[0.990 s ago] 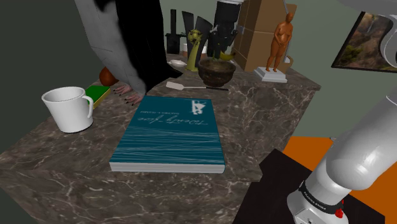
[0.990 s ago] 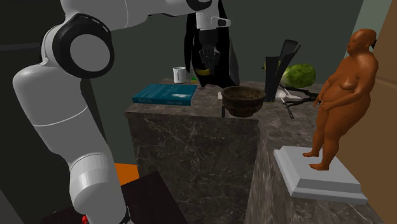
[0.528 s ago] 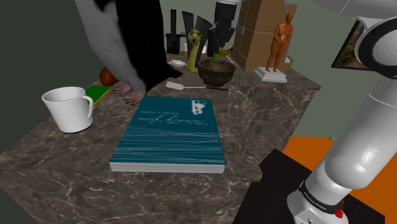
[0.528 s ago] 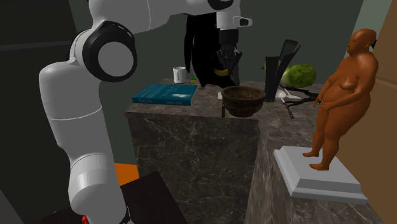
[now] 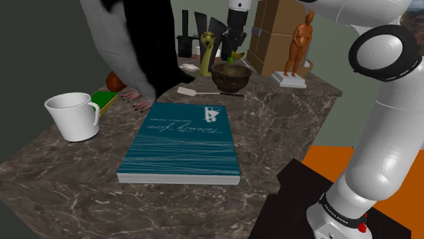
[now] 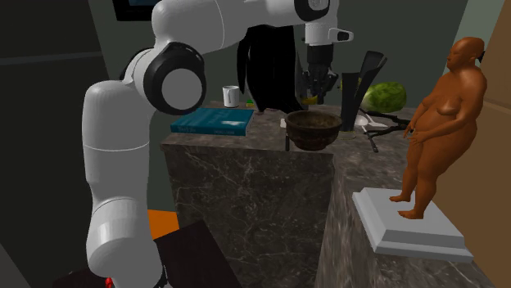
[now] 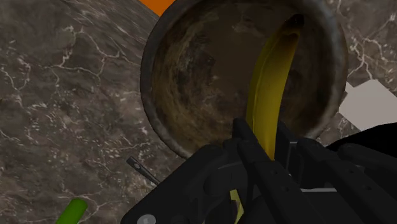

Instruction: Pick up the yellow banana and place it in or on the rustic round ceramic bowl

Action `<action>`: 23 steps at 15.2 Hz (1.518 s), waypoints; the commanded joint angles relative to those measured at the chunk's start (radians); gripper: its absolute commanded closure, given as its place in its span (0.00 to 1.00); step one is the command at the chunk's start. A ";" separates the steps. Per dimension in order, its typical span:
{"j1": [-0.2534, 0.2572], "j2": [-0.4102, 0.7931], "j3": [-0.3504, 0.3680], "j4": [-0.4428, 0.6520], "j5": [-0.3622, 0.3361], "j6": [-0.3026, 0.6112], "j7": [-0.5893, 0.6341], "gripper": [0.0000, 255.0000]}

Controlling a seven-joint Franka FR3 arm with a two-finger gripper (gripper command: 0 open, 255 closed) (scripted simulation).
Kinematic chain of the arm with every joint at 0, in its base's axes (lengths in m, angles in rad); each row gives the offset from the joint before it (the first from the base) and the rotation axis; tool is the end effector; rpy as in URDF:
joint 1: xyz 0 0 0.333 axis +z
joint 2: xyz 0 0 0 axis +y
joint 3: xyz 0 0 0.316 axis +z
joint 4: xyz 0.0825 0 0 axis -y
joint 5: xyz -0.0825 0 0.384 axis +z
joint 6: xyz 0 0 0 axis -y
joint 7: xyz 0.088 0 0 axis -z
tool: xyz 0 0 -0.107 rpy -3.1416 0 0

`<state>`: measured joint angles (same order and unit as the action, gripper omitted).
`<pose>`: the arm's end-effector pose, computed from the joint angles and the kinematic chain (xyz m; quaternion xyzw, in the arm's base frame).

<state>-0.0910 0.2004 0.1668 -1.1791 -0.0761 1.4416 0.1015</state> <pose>0.5984 0.0230 0.6804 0.9990 -0.0211 0.0340 0.0182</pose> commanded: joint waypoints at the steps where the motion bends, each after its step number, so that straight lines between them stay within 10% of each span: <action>1: -0.005 -0.014 -0.002 -0.044 0.003 0.032 -0.004 1.00; 16: -0.013 -0.064 -0.005 -0.218 0.013 0.156 -0.004 1.00; 17: -0.013 -0.064 -0.005 -0.218 0.013 0.156 -0.004 0.00; 23: -0.011 -0.054 -0.003 -0.169 0.011 0.117 -0.003 0.00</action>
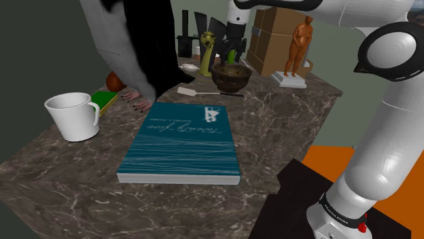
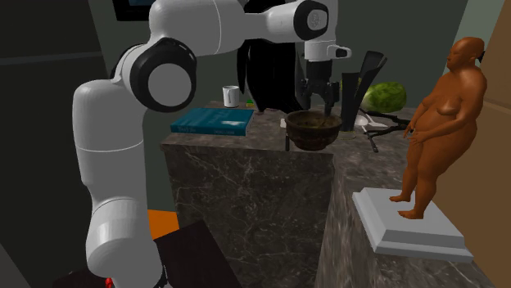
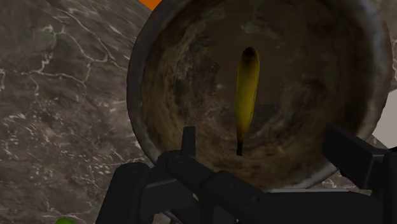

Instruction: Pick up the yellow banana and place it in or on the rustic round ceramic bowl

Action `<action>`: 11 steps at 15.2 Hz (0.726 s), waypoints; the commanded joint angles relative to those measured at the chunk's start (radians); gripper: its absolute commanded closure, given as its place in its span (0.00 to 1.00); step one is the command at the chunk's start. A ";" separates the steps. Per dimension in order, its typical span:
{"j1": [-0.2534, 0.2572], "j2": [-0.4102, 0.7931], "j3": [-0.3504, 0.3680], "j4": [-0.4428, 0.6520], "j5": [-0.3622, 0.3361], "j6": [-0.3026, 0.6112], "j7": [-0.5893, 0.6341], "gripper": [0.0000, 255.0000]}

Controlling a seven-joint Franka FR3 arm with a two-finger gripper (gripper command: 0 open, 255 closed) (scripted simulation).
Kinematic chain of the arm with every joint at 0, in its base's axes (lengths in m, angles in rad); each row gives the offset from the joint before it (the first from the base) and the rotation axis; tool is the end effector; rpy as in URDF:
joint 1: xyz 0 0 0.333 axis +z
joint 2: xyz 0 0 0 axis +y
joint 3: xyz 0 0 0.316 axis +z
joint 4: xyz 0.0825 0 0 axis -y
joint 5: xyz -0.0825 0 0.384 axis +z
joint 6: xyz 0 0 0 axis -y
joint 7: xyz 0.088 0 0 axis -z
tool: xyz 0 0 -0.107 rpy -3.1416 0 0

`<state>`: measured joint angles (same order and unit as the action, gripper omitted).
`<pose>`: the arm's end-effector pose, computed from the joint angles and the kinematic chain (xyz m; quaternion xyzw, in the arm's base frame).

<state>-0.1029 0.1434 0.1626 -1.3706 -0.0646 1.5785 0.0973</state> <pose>0.5994 0.0209 0.6381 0.9990 -0.0208 0.0347 0.0181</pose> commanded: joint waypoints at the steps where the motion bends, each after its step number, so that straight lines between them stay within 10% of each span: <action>1: 0.004 0.016 0.002 0.075 -0.003 -0.059 0.001 0.00; 11: 0.010 0.047 0.004 0.181 -0.010 -0.135 0.003 0.00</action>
